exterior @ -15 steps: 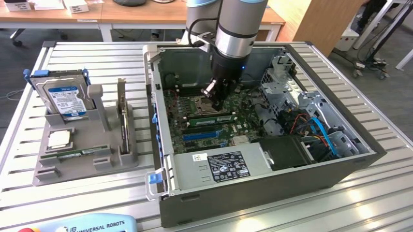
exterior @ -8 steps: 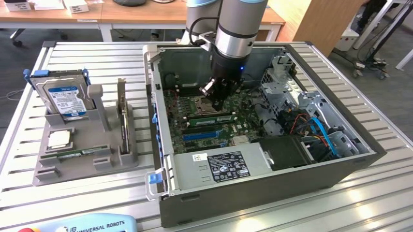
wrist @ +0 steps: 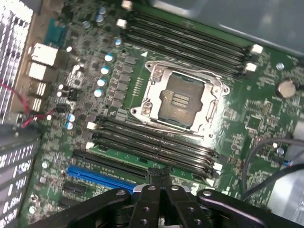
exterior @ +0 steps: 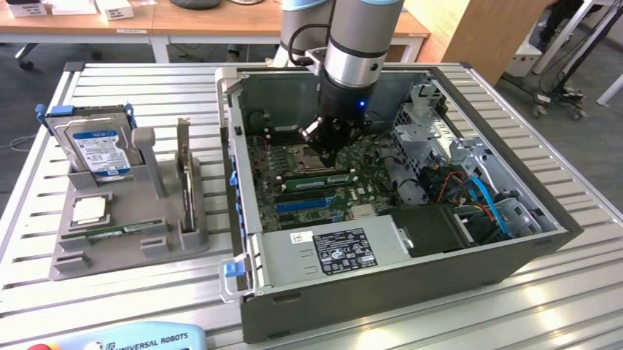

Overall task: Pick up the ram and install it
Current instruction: 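Press down the ram until it locks into place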

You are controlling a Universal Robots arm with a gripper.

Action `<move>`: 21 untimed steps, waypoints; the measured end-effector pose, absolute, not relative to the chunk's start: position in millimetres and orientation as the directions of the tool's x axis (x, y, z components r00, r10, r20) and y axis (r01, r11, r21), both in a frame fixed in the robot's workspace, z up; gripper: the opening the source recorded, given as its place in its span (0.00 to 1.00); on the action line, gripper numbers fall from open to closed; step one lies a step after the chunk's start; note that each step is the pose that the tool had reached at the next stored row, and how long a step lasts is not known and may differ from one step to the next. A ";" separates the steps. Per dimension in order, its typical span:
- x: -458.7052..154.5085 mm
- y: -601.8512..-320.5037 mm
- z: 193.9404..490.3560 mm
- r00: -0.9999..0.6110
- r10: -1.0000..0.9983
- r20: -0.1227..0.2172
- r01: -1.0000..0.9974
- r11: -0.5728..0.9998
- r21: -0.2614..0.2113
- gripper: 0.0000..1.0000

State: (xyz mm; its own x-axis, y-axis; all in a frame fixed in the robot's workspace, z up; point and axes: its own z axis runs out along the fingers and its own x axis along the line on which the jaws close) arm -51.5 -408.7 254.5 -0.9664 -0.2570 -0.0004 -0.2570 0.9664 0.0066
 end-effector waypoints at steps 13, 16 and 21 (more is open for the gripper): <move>-51.5 -408.6 254.1 -0.999 -0.032 0.000 -0.032 0.999 0.007 0.10; -51.5 -408.6 254.0 -1.000 0.017 0.000 0.017 1.000 0.007 0.10; -51.5 -408.6 253.9 -1.000 0.023 0.000 0.023 1.000 0.007 0.10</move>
